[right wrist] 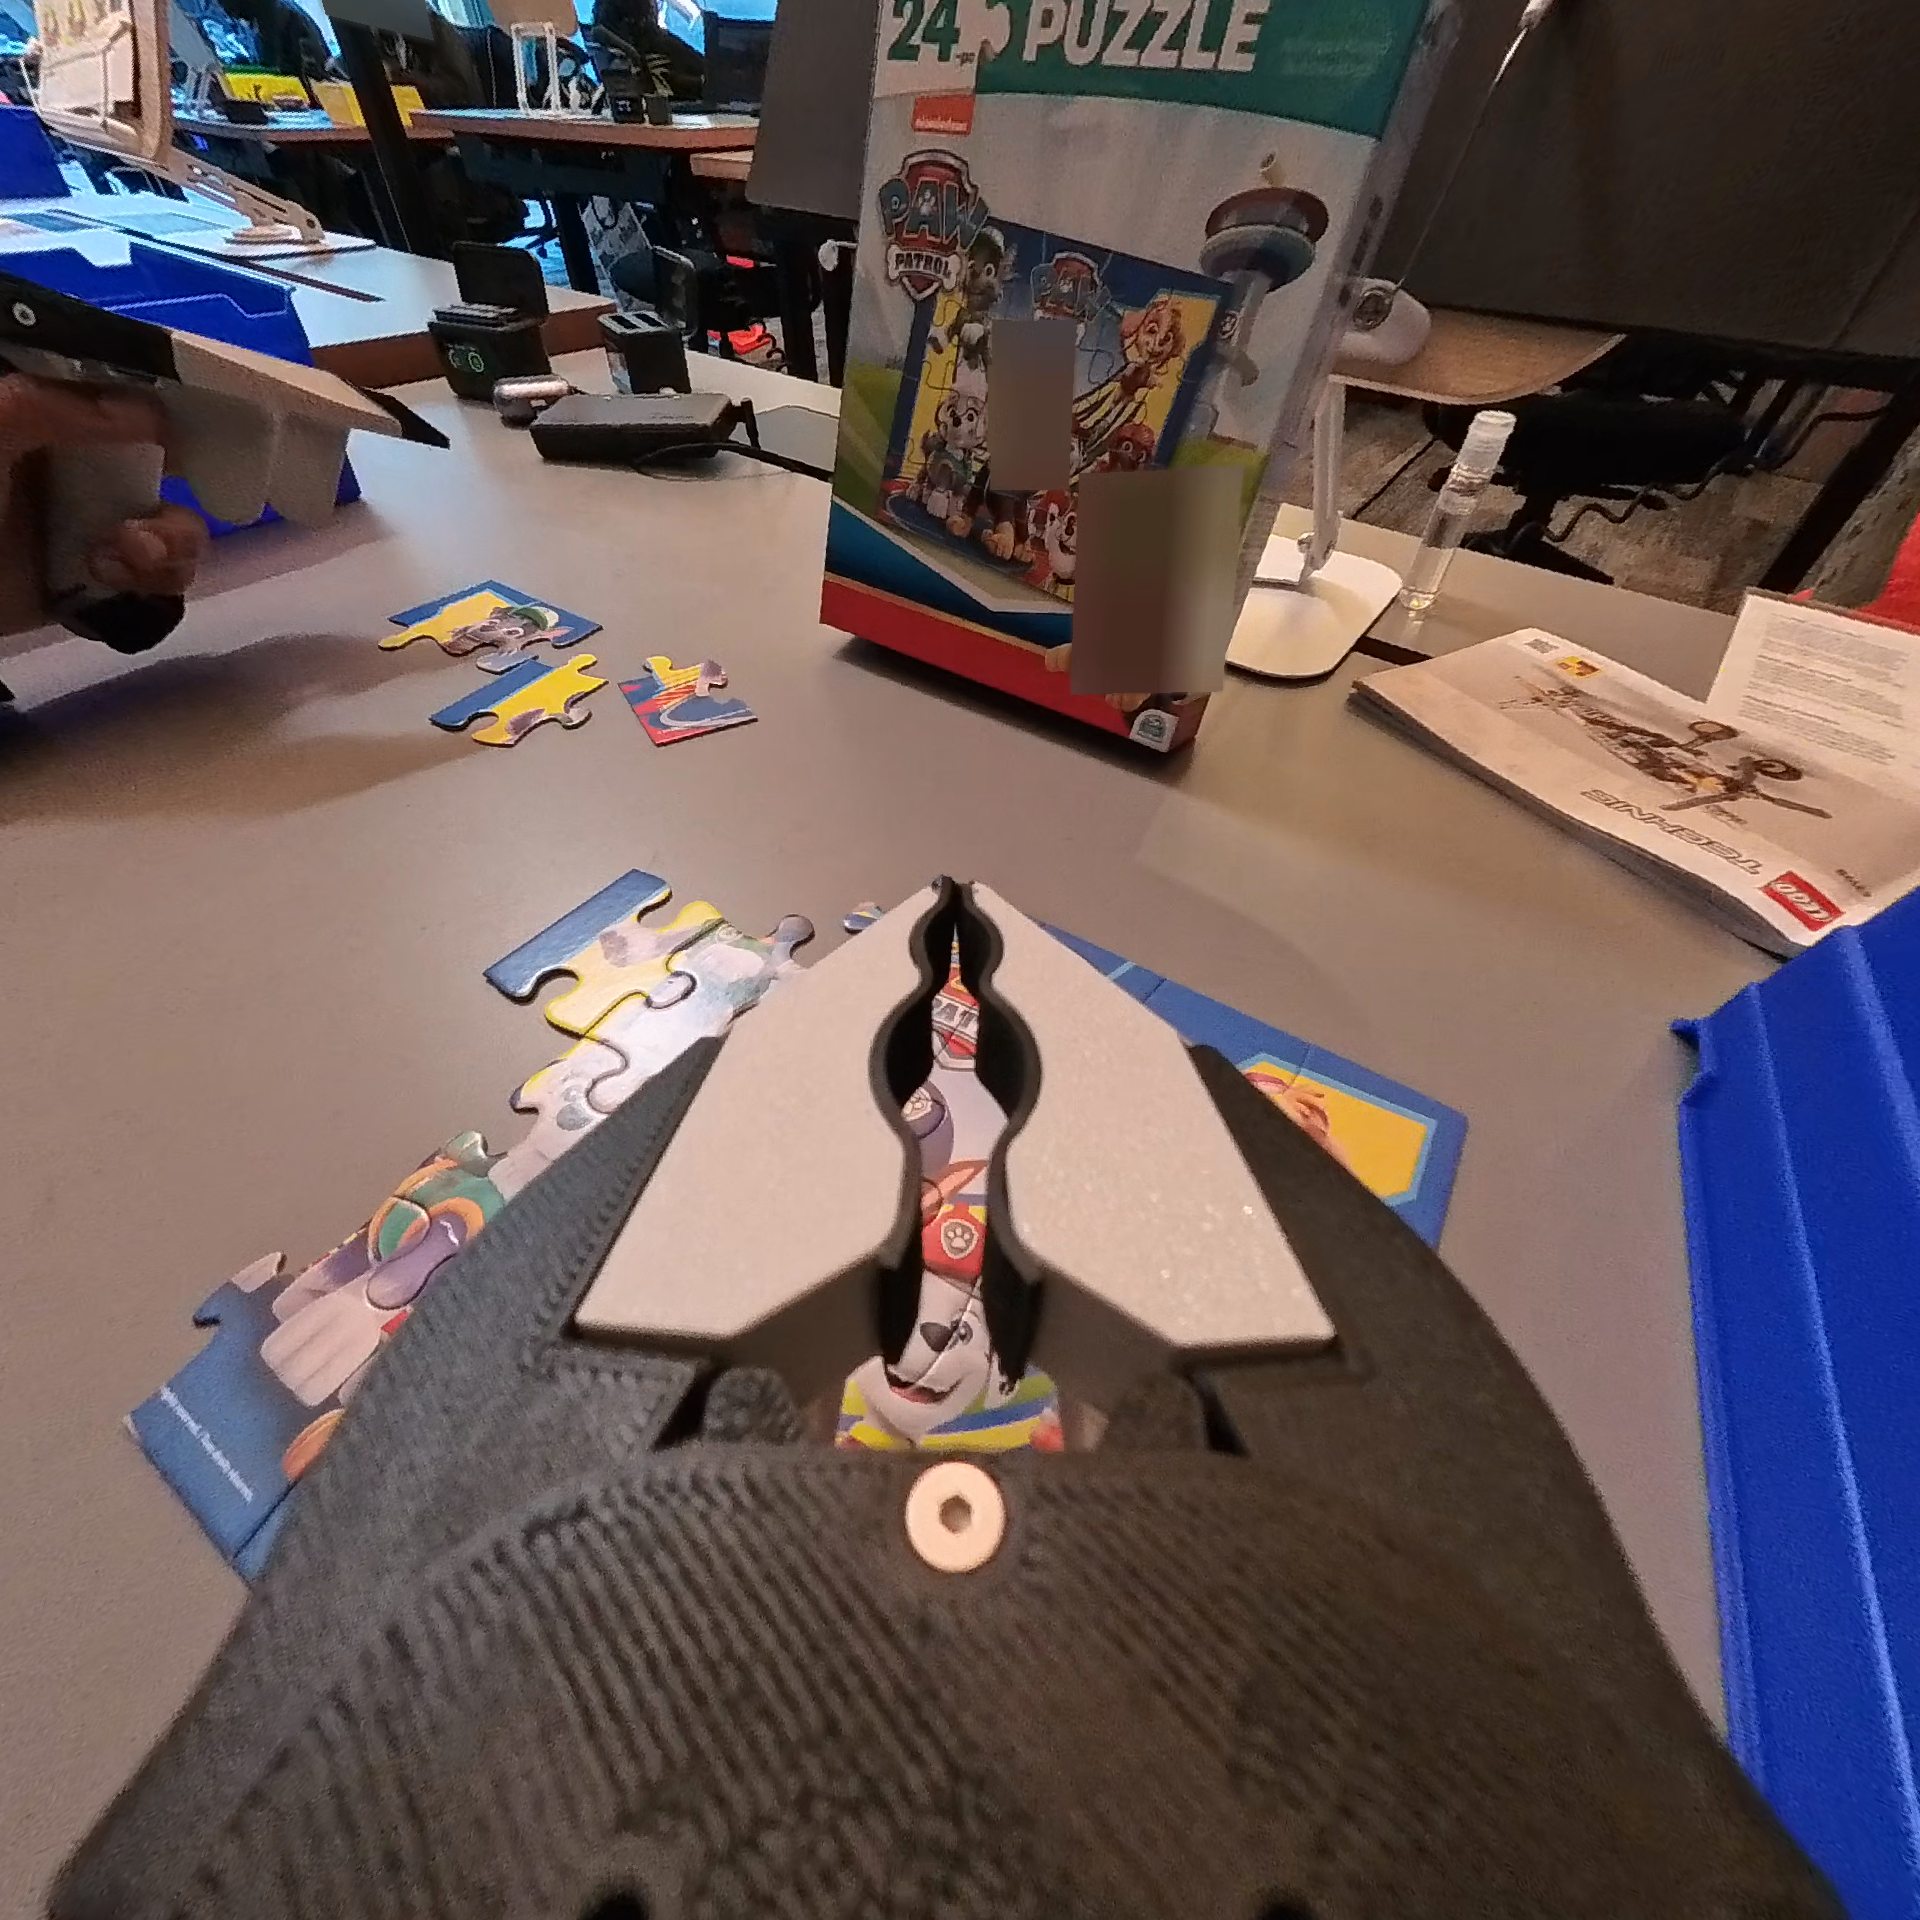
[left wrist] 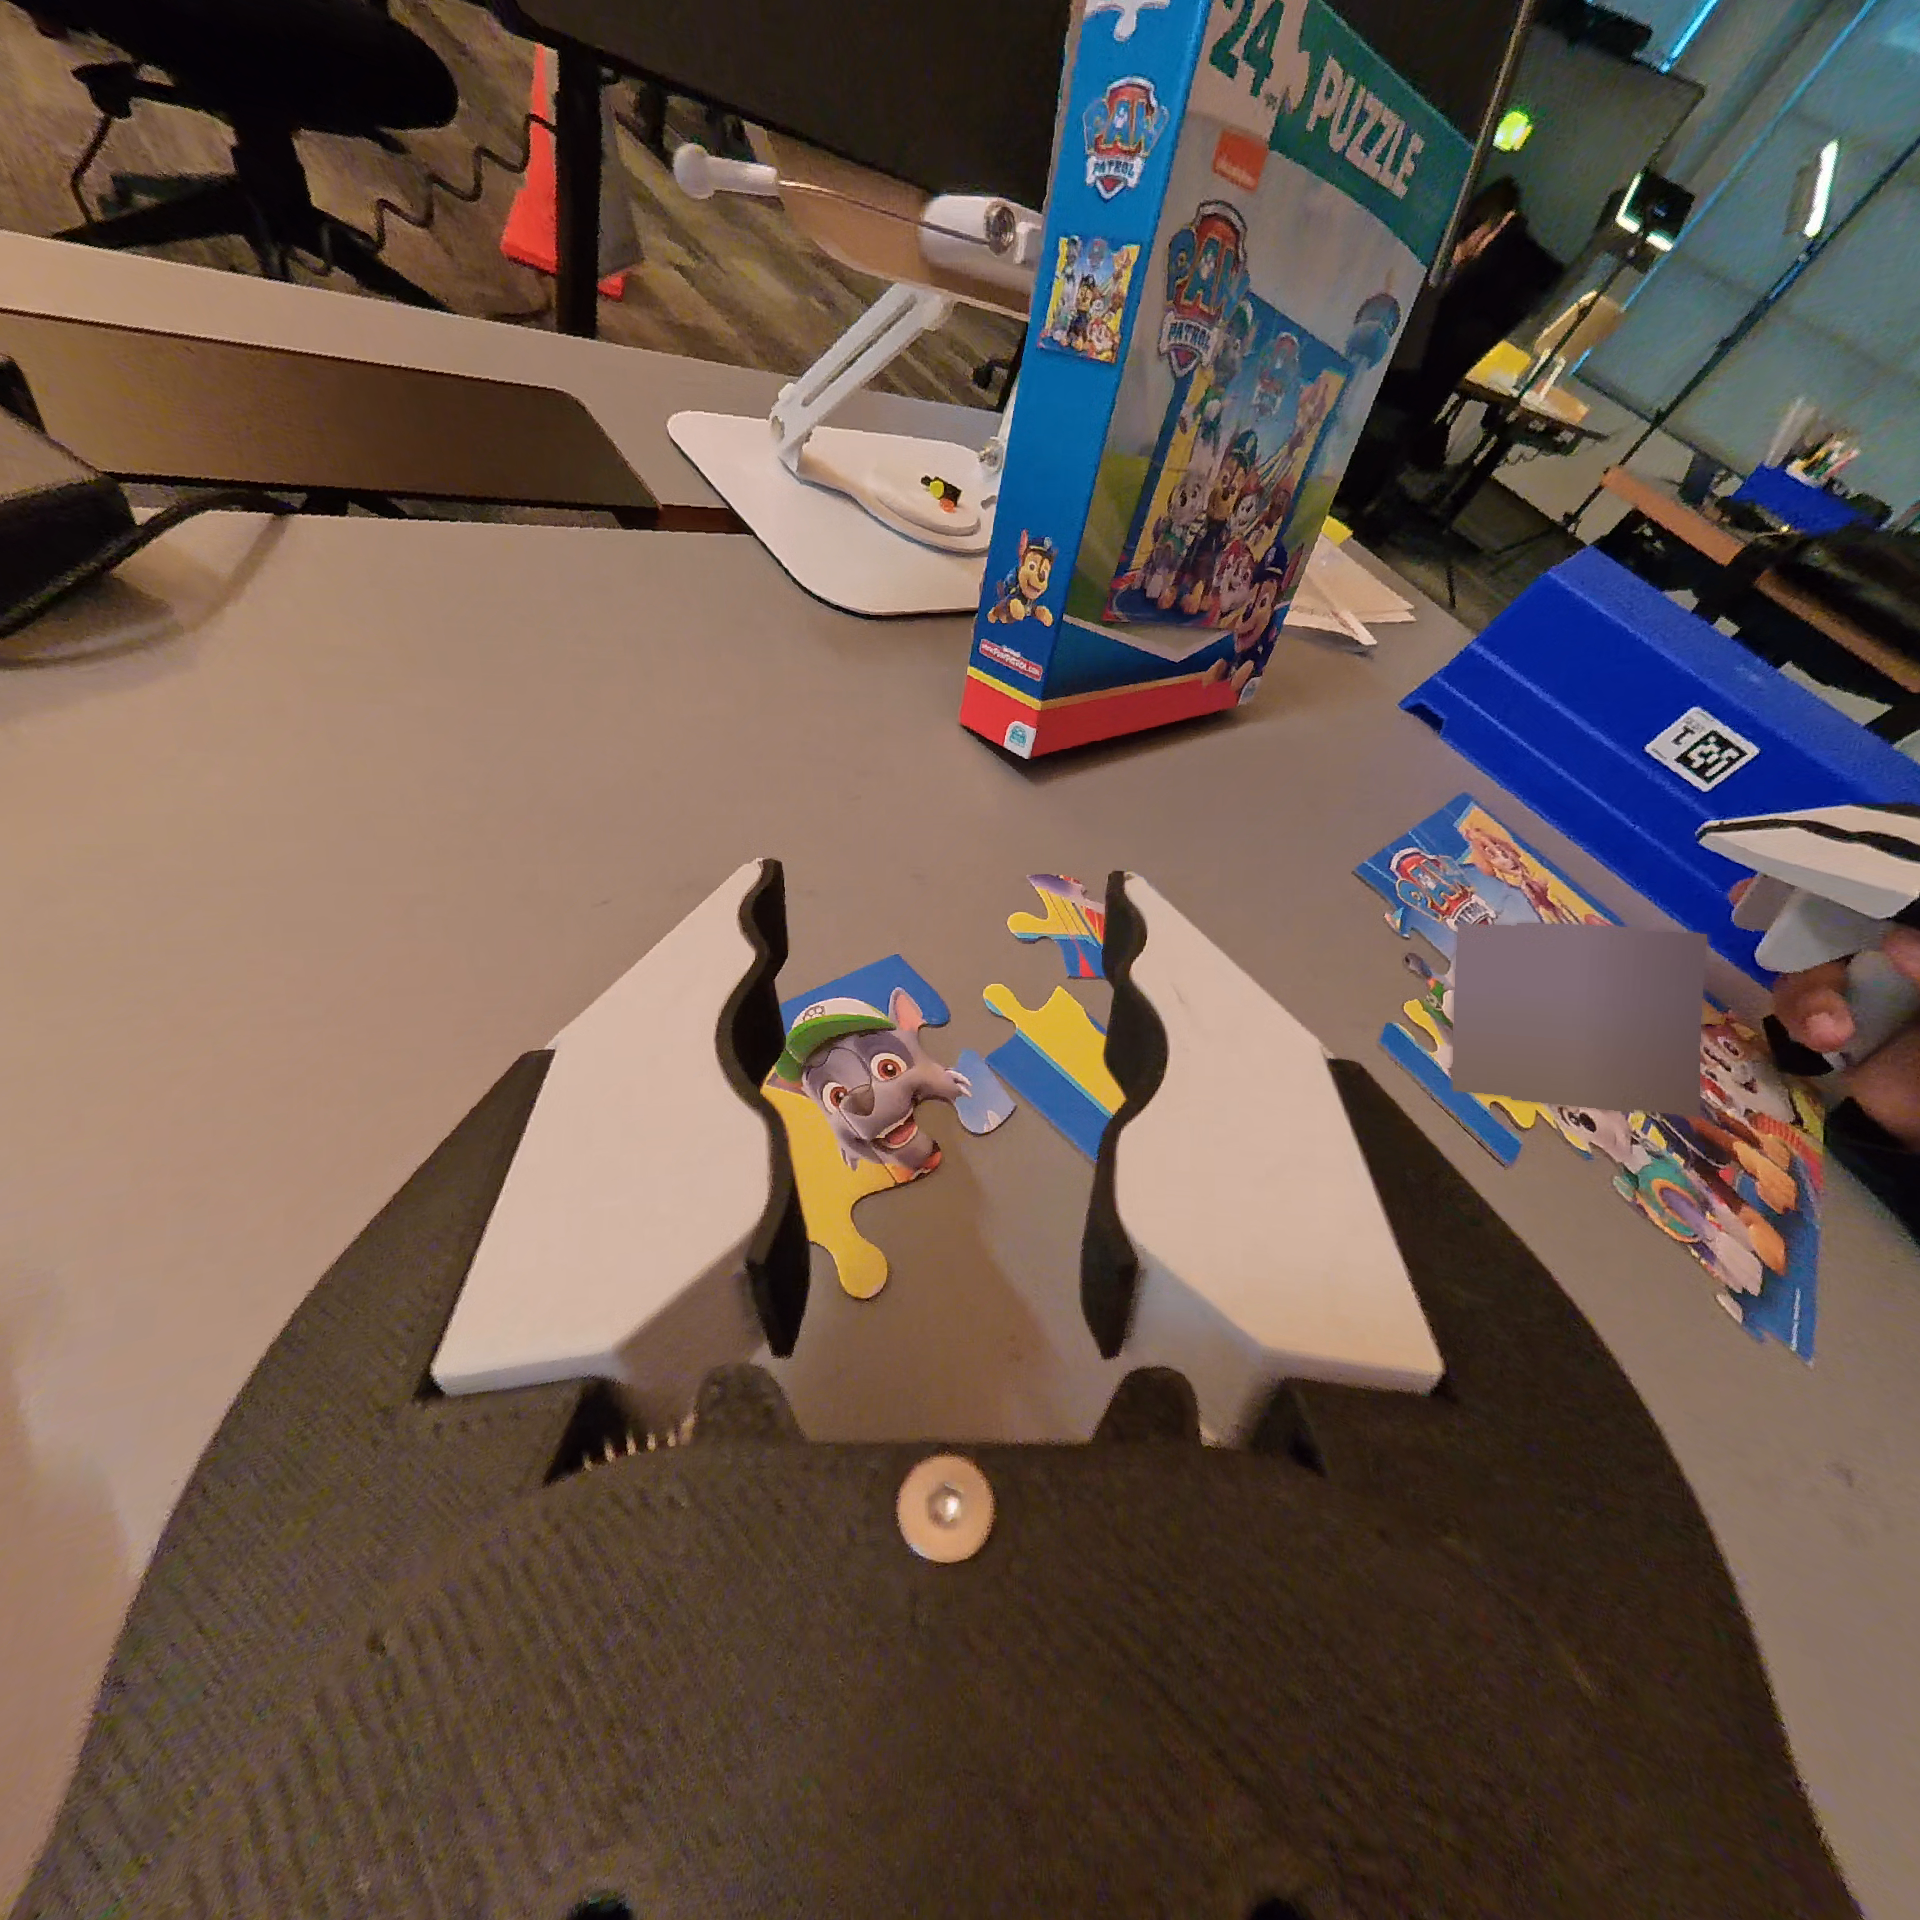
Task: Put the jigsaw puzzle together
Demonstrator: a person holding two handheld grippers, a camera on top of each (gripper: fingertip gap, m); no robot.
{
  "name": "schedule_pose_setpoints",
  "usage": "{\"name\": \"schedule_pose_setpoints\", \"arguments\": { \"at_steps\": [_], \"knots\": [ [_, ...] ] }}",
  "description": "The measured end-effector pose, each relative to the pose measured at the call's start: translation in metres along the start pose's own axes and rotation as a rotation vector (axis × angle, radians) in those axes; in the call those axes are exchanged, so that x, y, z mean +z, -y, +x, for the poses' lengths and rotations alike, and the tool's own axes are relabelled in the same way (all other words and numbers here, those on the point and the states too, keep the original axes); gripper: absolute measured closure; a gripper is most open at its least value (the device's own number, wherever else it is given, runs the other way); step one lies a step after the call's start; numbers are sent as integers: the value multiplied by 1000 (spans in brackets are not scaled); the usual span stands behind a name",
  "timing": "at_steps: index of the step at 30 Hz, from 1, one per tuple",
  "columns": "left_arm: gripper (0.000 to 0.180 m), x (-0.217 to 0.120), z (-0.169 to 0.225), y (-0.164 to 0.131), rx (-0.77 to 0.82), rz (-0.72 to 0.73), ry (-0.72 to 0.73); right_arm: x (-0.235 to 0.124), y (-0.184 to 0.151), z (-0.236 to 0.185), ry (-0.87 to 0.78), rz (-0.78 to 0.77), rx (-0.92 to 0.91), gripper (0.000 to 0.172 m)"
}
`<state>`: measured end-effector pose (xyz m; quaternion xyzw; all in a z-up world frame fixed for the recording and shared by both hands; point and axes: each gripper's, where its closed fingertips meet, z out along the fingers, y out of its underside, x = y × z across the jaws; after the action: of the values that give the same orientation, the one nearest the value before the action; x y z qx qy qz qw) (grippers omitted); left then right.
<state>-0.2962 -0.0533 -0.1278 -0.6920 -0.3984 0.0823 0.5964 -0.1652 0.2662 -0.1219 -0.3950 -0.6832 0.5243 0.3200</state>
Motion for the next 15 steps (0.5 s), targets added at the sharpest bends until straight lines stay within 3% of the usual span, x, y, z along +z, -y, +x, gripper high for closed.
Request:
{"name": "schedule_pose_setpoints", "arguments": {
  "at_steps": [9, 15],
  "knots": [
    [121, -1, -4, 0, 1, 6, 17, 0, 0, -1, 5, 0, -2, 172],
    [108, 8, 32, -9, 68, -47, -147, 2, -2, -3, 9, -12, -8, 172]
  ]
}}
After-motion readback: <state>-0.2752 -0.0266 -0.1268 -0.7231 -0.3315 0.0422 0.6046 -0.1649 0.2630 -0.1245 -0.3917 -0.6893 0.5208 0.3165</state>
